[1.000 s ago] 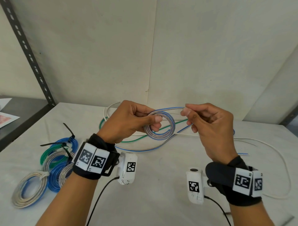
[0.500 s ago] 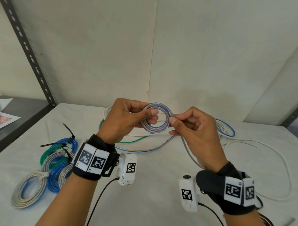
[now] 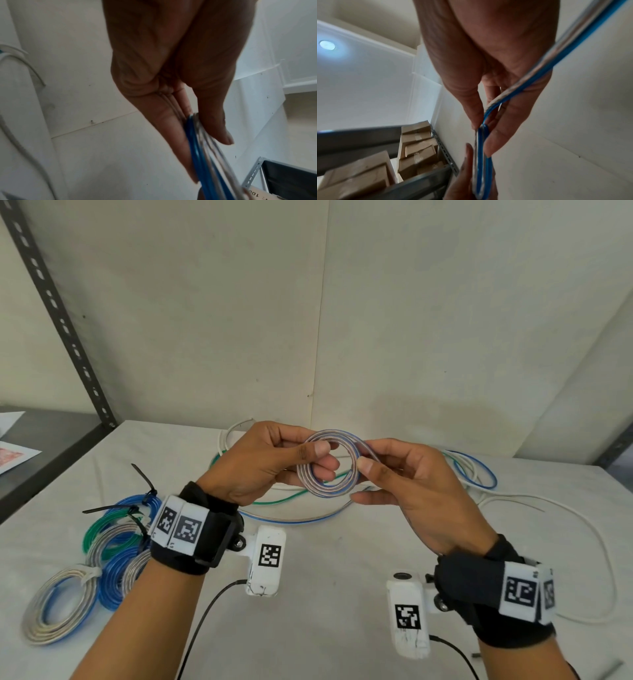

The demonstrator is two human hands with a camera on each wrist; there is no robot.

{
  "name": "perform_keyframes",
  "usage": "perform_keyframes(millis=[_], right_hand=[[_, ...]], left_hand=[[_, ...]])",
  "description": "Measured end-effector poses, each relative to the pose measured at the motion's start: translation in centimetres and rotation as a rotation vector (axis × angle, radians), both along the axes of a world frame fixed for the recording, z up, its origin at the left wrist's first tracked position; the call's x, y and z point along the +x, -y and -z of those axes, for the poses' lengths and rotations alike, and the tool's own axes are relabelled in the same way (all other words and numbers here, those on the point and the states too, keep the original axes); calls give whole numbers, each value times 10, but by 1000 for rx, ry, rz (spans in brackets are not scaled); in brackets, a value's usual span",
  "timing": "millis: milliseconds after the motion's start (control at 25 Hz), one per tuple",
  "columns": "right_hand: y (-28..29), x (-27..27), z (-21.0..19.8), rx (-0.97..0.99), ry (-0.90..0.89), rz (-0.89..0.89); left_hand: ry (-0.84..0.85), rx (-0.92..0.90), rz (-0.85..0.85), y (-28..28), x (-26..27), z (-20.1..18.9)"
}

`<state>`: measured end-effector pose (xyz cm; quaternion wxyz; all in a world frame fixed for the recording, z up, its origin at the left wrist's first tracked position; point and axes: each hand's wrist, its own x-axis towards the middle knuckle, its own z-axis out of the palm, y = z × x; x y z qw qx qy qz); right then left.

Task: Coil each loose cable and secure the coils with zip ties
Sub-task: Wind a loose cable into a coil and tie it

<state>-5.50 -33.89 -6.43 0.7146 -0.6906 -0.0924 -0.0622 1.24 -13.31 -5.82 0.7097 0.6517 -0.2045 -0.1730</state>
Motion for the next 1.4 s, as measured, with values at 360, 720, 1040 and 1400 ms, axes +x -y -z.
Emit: perform_keyframes(millis=[360,720,1040,1400], right_hand=[[5,4,1,173,49,126],[8,4,3,-253,315,378],[8,-3,-7,-20,91,155],[5,4,2,64,227,393]], left_hand=[[-16,-64,-45,4,0,0],[115,87,-99,3,-4,0],[120,103,-61,3,-5,-1],[21,-87,-37,16,-8,0]])
